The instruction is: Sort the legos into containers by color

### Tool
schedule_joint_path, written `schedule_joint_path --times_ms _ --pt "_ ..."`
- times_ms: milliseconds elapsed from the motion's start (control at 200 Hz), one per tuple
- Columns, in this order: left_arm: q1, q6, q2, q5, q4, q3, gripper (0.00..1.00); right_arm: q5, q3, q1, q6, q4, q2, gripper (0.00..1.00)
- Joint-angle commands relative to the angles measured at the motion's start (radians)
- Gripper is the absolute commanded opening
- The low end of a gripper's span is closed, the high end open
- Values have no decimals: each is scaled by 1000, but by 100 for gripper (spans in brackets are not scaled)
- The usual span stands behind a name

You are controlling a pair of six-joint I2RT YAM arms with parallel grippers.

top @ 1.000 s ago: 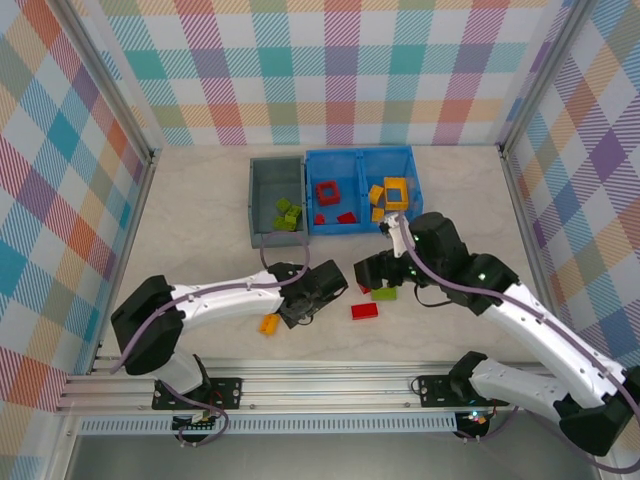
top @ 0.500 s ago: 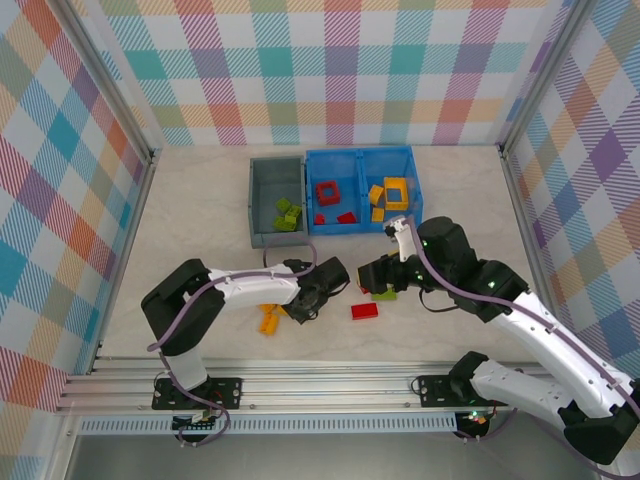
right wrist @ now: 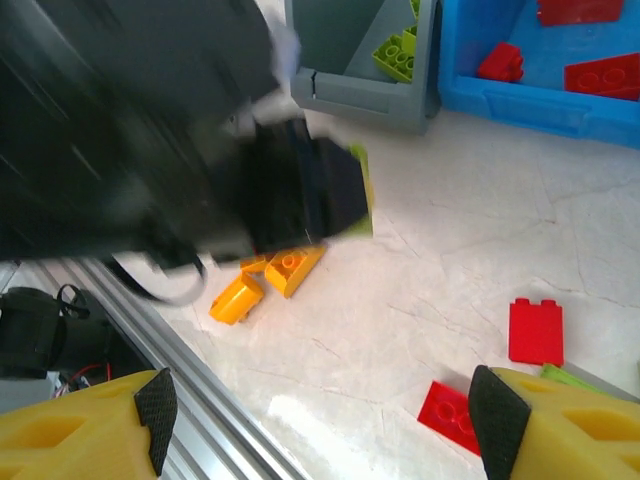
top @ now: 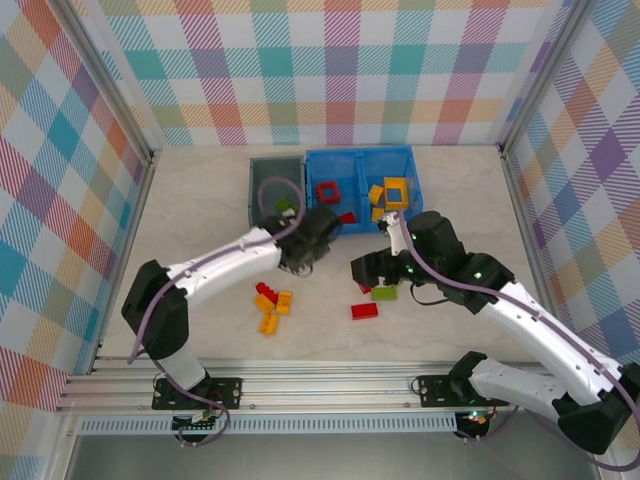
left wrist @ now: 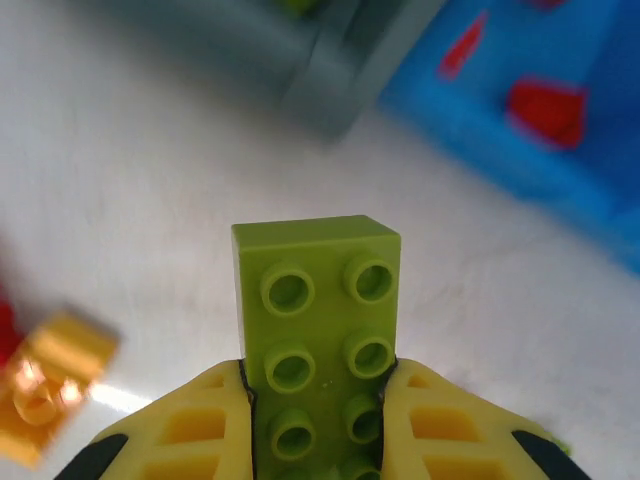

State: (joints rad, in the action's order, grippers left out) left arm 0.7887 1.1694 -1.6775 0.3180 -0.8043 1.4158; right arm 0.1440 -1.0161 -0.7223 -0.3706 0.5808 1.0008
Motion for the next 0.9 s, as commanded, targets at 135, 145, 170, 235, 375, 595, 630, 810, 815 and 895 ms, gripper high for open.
schedule_joint_path --times_ms 135,145,170,235,375,595,630,810,815,895 --pt "-222 -499 -224 85 -204 345 15 117 -23 -14 -120 -360 137 78" --pt "-229 -508 -236 92 -211 359 15 117 -21 -16 -123 -376 142 78" --pt "-246 -527 -269 103 -223 395 15 116 -17 -23 -131 -409 153 78" --pt "-281 -571 -351 125 -254 484 15 99 -20 -50 -137 -478 188 78" --pt "-321 -630 -496 160 -294 650 15 54 -56 -108 -136 -516 256 78" --pt "-345 -656 -668 188 -339 799 16 34 -52 -161 -166 -565 307 79" --pt "-346 -656 -683 196 -339 802 17 34 -49 -165 -170 -565 309 78" --pt "-353 -663 -710 173 -336 802 42 24 -26 -173 -176 -548 295 79" --pt "-353 -663 -710 171 -336 802 43 24 -26 -172 -176 -548 294 79" --pt "-351 -662 -680 156 -341 799 55 14 -16 -173 -169 -524 284 80"
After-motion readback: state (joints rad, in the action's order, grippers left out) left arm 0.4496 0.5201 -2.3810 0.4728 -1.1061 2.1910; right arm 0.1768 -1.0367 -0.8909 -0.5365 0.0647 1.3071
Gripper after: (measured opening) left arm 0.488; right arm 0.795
